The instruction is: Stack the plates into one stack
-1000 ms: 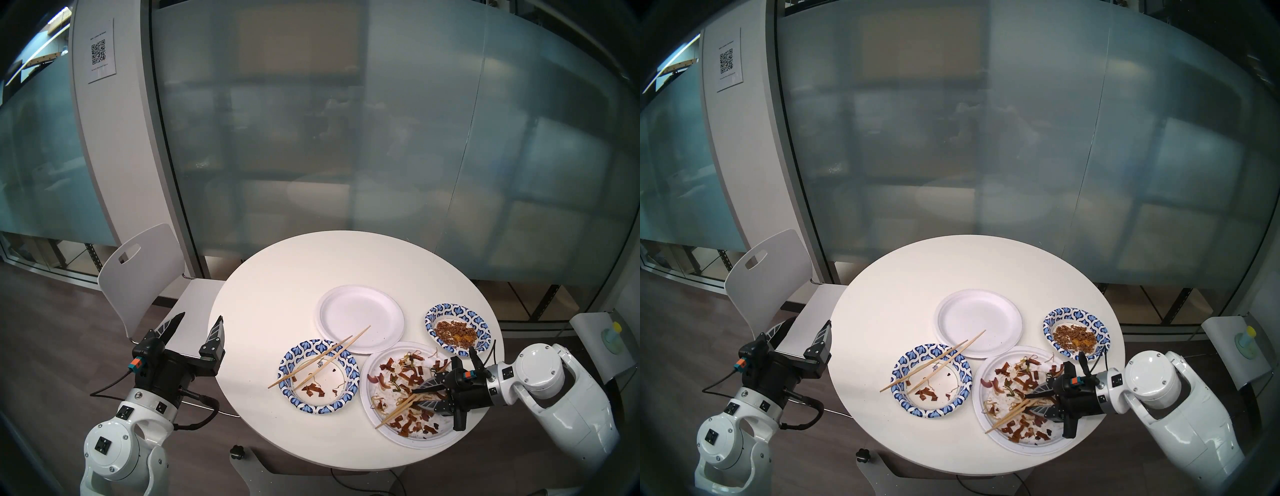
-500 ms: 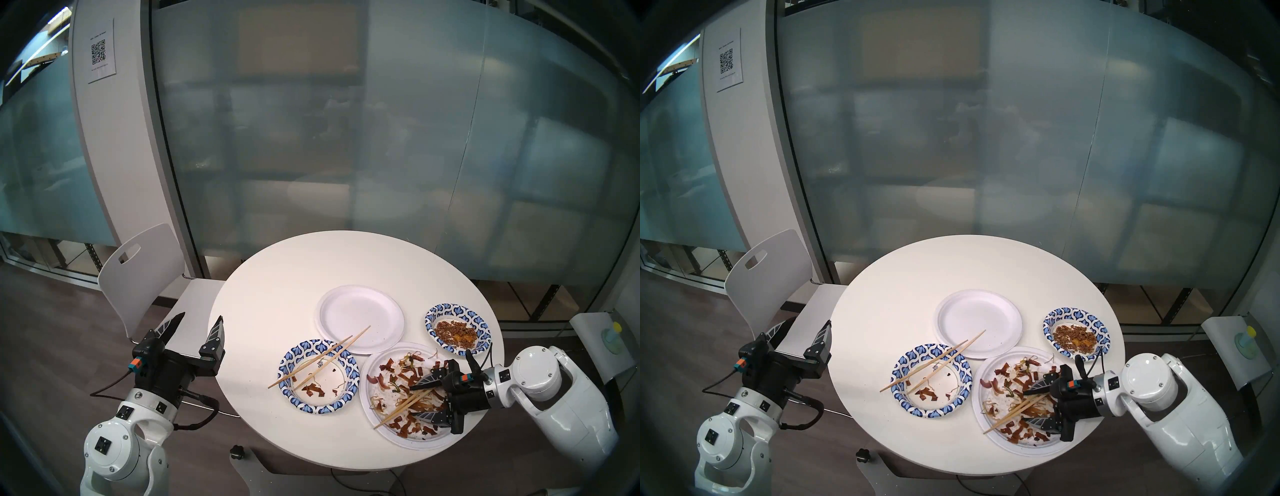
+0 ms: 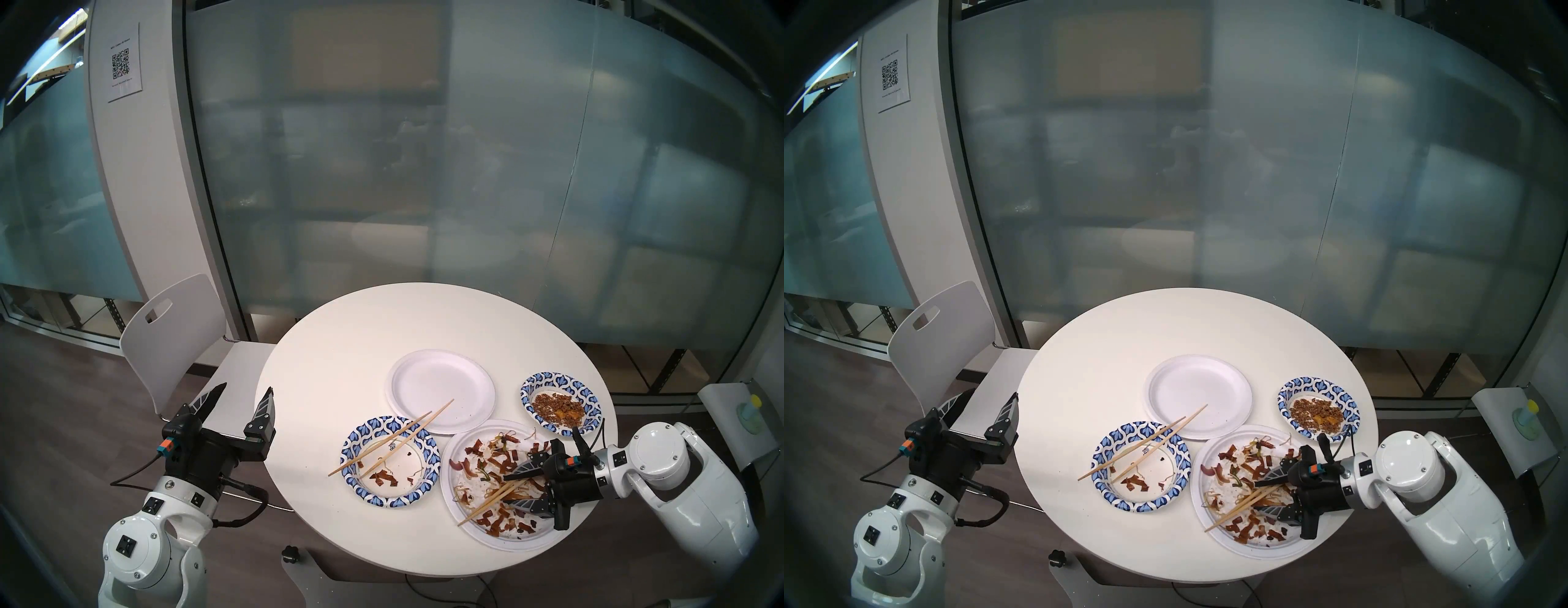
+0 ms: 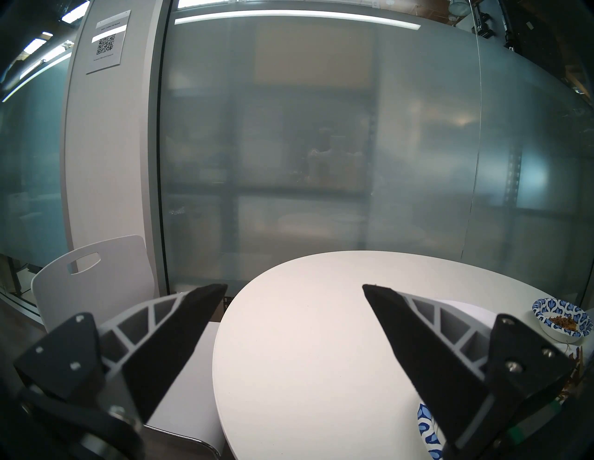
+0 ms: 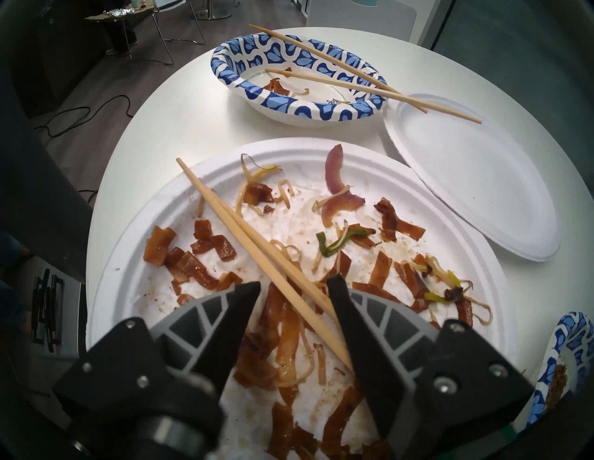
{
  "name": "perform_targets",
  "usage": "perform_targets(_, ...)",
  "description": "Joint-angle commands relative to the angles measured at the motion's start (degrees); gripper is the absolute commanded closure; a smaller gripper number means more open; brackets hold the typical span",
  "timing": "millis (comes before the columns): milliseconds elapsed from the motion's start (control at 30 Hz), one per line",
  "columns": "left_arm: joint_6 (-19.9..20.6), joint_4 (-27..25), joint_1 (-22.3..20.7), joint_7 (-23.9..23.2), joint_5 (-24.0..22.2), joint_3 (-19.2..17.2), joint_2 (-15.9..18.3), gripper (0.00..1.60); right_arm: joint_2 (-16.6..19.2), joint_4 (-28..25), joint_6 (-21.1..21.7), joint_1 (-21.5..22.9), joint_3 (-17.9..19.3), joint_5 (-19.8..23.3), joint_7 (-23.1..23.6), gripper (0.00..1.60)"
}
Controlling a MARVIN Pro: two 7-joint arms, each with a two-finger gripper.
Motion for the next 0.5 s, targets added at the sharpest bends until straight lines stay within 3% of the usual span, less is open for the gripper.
perform_targets(0,-0.09,-1.18,0.03,-0.12,0.13,0.06,0.14,0.0,0.04,0.18,-0.39,0.63,-0.65,-0.29,0.09,0.59)
perform_targets(467,-0.09,-1.18,0.03,-0.13,0.12,0.06,0.14,0.0,0.07,0.69,-1.85,1.36,-1.55,-1.86,-0.7,0.74)
